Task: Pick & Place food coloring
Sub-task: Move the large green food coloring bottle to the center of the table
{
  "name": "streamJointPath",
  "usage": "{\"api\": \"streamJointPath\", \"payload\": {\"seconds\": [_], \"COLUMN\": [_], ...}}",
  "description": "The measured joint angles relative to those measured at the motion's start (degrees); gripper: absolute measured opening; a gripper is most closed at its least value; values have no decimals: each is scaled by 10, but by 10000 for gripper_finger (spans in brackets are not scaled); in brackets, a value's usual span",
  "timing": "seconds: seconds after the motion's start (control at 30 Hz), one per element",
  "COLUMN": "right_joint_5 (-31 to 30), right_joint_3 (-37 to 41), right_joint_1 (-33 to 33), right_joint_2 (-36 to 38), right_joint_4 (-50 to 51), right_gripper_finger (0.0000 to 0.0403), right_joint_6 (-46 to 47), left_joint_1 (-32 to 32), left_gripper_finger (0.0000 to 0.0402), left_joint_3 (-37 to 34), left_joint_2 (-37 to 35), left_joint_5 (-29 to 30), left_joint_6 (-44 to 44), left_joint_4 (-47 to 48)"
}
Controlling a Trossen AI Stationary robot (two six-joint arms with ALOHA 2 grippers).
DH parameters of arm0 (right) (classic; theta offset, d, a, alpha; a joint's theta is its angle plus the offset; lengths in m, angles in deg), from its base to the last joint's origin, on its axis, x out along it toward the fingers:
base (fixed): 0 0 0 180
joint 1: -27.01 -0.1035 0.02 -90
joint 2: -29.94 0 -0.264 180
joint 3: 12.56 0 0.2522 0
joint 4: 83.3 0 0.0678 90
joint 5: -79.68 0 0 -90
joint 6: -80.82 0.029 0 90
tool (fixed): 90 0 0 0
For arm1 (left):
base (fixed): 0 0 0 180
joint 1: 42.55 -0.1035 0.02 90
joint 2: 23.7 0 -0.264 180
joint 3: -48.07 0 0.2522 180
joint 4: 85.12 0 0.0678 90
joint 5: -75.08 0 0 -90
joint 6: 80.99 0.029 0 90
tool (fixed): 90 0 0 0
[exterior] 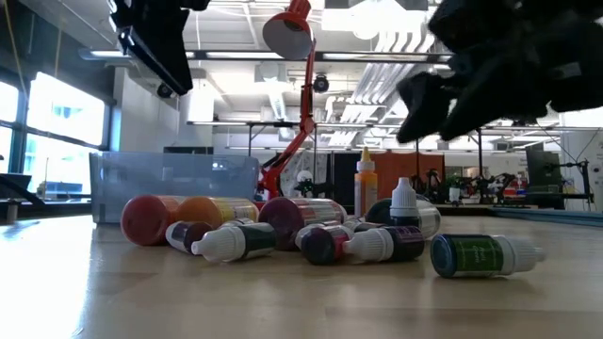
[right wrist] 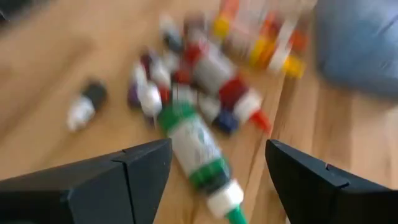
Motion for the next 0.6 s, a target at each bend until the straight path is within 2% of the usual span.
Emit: {"api": "streamJointPath", "payload": {"seconds": [0.1,0.17,0.33,0.47,0.6], "right_joint_5": [-6,-7,-17,-18,-14], "right_joint_3": [-67,-102,-169,-208,-222], "right_joint_1": [7,10,5,13,22], "right_joint_2": [-56,-88,-144,-174,-198], "right_joint_4": [135,191,254,318,323], "right_gripper_finger": [254,253,245,236,227], "right_joint_6": [-4,-9,-77,-91,-104], "left_joint_1": [0,0,0,0,0], "left_gripper_finger": [145,145,145,145,145], "left_joint_3": [0,0,0,0,0], "left_joint_2": [0,0,0,0,0], "left_joint_5": [0,0,0,0,0], "left_joint_6": [0,0,5,6,7], "left_joint_4": [-13,-25,-25,-25,-25]}}
